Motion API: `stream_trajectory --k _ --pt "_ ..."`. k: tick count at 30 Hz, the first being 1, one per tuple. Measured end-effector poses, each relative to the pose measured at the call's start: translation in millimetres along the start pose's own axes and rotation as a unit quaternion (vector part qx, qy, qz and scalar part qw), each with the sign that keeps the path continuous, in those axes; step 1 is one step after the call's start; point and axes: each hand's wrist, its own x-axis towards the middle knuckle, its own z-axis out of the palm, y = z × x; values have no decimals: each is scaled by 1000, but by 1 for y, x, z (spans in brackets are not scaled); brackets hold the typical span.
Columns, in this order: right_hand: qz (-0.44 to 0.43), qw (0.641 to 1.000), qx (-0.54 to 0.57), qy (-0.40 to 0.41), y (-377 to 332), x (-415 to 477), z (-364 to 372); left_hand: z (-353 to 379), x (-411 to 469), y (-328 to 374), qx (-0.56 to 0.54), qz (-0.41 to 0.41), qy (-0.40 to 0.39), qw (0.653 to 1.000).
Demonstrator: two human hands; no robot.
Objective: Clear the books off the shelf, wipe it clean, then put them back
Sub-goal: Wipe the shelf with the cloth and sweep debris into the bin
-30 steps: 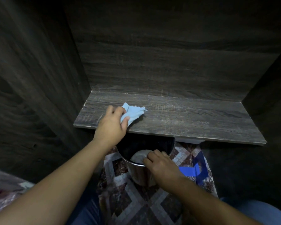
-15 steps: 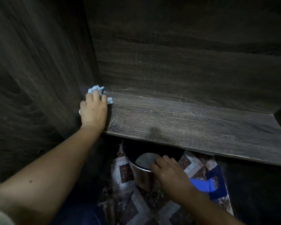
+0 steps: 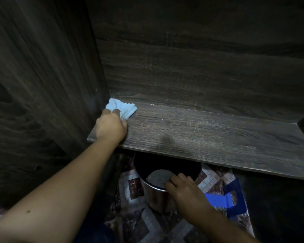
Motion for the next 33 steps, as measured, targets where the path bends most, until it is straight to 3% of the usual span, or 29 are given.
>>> stream_trajectory --k 5,8,10,13,17,19,24,31,33 --pt "-13 1000 4 -22 -1 0 5 4 -17 33 -107 84 -23 990" --pt "-4 1000 12 -22 -1 1 7 0 -11 31 -164 64 62 982" --pt "-4 1000 7 -19 1 2 6 -4 2 20 -129 40 144 980" --pt "-3 1000 11 -13 2 2 4 -2 24 -1 13 32 204 978" --pt "6 1000 14 -8 4 5 2 13 34 -15 131 90 149 976" --pt "11 1000 15 -5 6 5 2 19 36 -11 137 65 87 985" --pt "16 1000 9 -3 8 2 3 8 48 3 43 -15 9 999" --pt "16 1000 7 -5 8 0 5 5 15 33 -130 150 -61 978" --pt "14 1000 15 -4 8 1 5 2 15 31 -204 143 -22 968"
